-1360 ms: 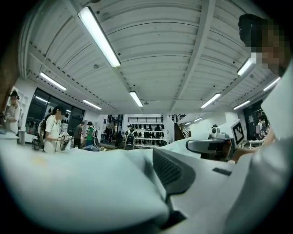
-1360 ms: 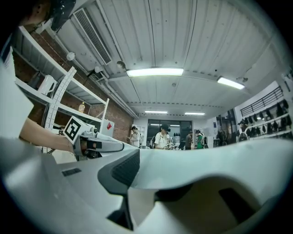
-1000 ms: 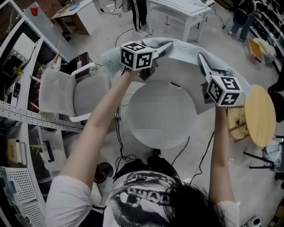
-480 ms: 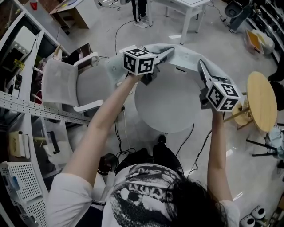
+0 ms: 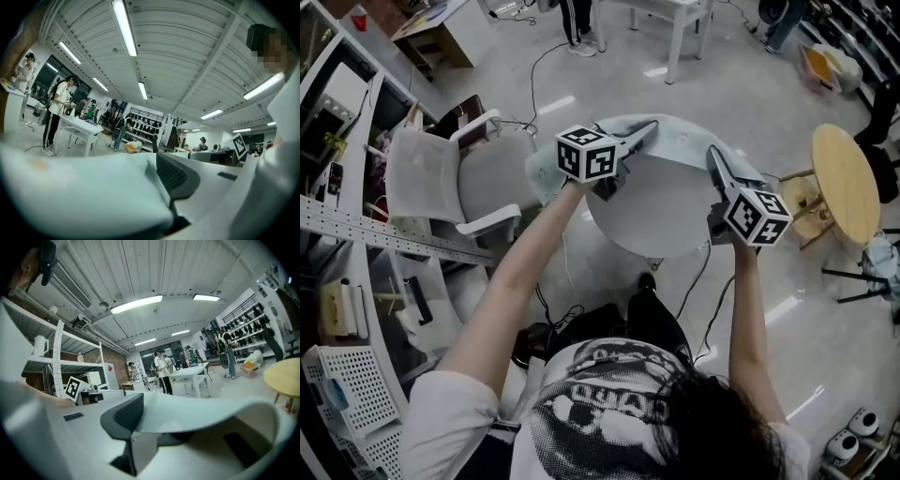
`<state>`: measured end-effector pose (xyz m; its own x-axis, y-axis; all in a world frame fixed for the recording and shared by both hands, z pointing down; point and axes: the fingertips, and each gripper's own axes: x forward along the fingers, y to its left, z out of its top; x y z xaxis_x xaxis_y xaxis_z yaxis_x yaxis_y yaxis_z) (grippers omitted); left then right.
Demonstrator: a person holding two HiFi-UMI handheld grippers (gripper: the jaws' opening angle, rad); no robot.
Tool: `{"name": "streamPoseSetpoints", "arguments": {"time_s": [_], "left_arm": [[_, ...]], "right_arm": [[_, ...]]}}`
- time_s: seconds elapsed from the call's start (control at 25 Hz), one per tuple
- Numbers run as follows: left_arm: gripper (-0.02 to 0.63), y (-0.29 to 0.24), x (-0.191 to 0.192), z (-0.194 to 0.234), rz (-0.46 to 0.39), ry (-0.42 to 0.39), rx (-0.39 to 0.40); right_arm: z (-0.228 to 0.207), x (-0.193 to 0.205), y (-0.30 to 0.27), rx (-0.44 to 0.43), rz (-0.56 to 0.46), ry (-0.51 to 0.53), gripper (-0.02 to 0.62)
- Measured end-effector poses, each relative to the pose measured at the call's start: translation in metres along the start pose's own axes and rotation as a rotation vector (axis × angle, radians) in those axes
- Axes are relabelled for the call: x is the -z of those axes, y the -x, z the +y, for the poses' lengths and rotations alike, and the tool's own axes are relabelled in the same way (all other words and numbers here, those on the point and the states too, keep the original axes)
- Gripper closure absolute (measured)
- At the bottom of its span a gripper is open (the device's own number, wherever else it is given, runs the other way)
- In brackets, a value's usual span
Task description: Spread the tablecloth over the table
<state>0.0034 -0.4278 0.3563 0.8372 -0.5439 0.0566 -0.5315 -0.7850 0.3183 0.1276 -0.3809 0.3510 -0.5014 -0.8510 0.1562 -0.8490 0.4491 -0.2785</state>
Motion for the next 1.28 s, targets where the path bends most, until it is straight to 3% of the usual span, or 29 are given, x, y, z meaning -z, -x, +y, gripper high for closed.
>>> {"name": "streamPoseSetpoints", "arguments": {"time_s": [0.36, 0.68, 1.28], "left_arm": [[0.528, 0.054, 0.08, -0.031, -0.02, 0.166, 0.02], [0.528, 0.087, 0.148, -0.048, 0.009, 0.314, 0.02], [0.528, 0.125, 0.265, -0.06, 0.085, 0.544, -0.016]], "right_arm": [[0.03, 0.083, 0.05, 0.008, 0.061, -0.112, 0.509], [0.044, 0.153, 0.082, 0.015, 0.109, -0.301, 0.514], [0.049, 0.265, 0.119, 0.1, 0.217, -0.506, 0.523]]}}
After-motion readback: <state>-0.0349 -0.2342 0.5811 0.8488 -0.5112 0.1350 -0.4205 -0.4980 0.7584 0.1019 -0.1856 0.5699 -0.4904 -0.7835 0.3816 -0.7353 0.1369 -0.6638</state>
